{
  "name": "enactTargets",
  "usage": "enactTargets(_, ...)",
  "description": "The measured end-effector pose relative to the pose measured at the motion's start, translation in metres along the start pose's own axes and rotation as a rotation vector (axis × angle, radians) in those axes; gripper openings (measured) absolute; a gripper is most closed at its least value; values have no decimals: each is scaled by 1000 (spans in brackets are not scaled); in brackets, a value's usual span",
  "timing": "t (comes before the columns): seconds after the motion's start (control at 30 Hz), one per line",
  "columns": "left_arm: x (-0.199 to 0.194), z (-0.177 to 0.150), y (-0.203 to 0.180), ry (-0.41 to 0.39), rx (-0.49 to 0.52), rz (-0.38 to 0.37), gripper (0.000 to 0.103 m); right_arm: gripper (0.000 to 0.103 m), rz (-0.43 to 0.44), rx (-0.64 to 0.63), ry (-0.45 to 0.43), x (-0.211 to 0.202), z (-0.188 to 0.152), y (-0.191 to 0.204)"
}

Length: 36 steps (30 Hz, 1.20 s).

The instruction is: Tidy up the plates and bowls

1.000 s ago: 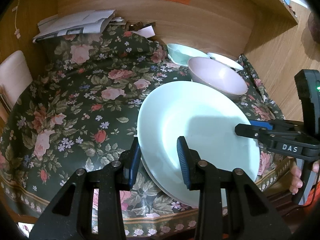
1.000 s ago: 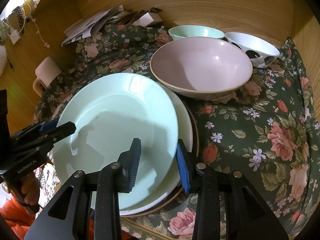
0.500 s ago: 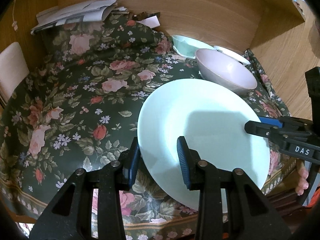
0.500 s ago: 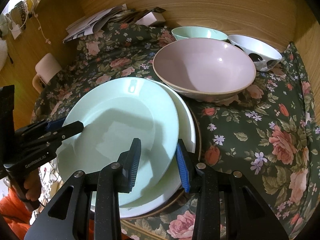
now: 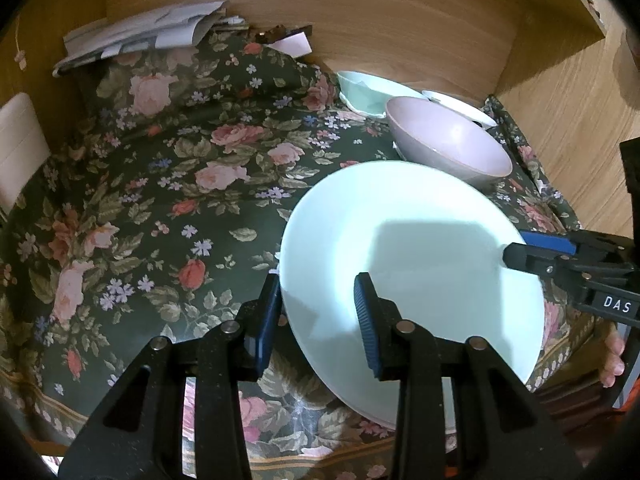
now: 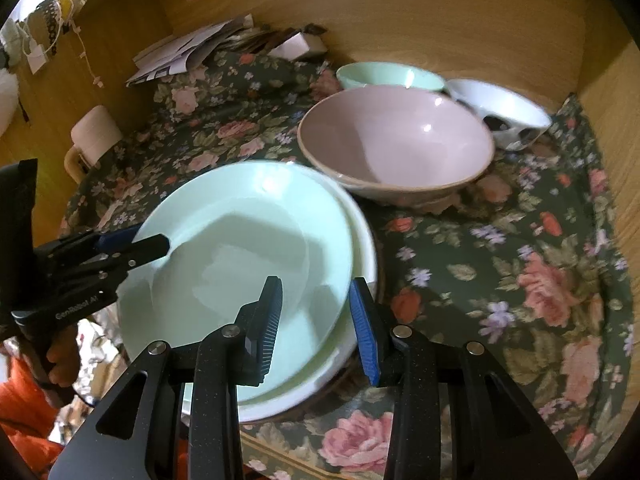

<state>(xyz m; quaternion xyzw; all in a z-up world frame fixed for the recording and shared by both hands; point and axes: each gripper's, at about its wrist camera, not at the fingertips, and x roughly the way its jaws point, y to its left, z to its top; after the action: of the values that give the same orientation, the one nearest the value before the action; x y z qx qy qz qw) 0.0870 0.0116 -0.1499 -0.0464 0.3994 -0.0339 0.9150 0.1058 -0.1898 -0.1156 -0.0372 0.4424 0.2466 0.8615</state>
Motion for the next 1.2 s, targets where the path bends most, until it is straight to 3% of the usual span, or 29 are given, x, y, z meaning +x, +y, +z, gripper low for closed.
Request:
enactTargets(0.33,-24,17,-7,-98,30,14,54,33,-16,34,-81,-23,11,-13)
enactTargets(0.6,-43,49,-21,-181,71,15,72,45,-42,59,-181,-45,30,-24)
enactTargets(0.7,-44,63,-26,-196,81,8,85,57,-62,73,-219,-49,37,-29)
enactTargets(0.93,-23,99,-35,-177,89,3,85,70,-96,103,-256,-43,50,-48)
enactTargets(1.2,24,123,-47,-84,119,-11,85,70,-109,142,-198,-8,60,-73)
